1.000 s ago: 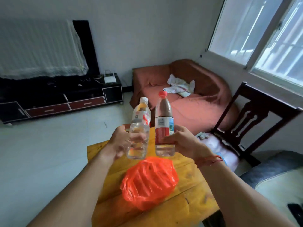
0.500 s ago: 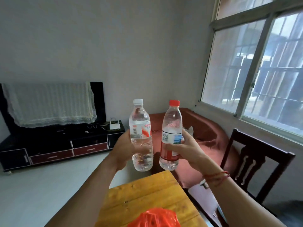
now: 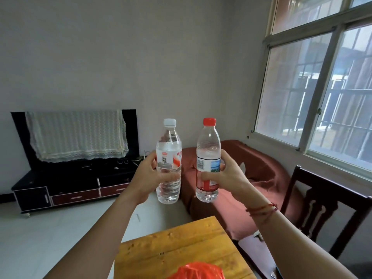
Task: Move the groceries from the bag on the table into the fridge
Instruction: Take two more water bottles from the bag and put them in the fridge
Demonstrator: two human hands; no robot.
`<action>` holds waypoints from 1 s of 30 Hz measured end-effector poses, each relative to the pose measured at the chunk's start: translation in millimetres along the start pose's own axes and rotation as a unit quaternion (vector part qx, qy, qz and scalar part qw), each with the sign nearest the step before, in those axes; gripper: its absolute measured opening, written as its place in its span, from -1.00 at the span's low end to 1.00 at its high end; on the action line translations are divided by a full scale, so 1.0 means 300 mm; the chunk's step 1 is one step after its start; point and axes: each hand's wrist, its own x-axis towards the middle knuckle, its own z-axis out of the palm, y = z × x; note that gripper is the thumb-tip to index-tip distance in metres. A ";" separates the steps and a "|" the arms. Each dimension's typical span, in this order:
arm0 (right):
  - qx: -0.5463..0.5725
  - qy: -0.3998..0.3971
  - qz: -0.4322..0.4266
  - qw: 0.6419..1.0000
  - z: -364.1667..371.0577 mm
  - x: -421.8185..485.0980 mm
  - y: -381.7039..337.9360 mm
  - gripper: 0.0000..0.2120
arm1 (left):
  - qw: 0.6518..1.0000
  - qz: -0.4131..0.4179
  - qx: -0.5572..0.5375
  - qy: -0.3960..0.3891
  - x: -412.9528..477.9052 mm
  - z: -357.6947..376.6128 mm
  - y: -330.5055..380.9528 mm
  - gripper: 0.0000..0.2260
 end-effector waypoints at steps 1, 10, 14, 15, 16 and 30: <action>0.001 0.000 -0.001 1.000 0.004 0.004 -0.003 -0.40 | 1.000 0.003 0.008 0.001 0.000 -0.007 0.000 -0.50; -0.011 0.002 -0.012 1.000 0.047 0.024 0.004 -0.42 | 0.999 0.003 0.025 0.025 0.003 -0.052 0.001 -0.51; -0.012 -0.003 -0.013 1.000 0.079 0.036 0.006 -0.41 | 0.999 0.001 0.024 0.033 0.001 -0.085 -0.007 -0.48; -0.012 -0.005 -0.012 1.000 0.090 0.040 0.006 -0.39 | 0.999 0.000 0.022 0.036 -0.002 -0.096 -0.008 -0.47; -0.013 -0.009 -0.011 1.000 0.102 0.043 0.009 -0.37 | 0.999 -0.001 0.022 0.038 -0.006 -0.108 -0.010 -0.46; 0.008 -0.118 -0.048 0.992 0.336 0.113 0.012 -0.41 | 0.986 -0.020 0.071 0.151 -0.172 -0.299 0.012 -0.46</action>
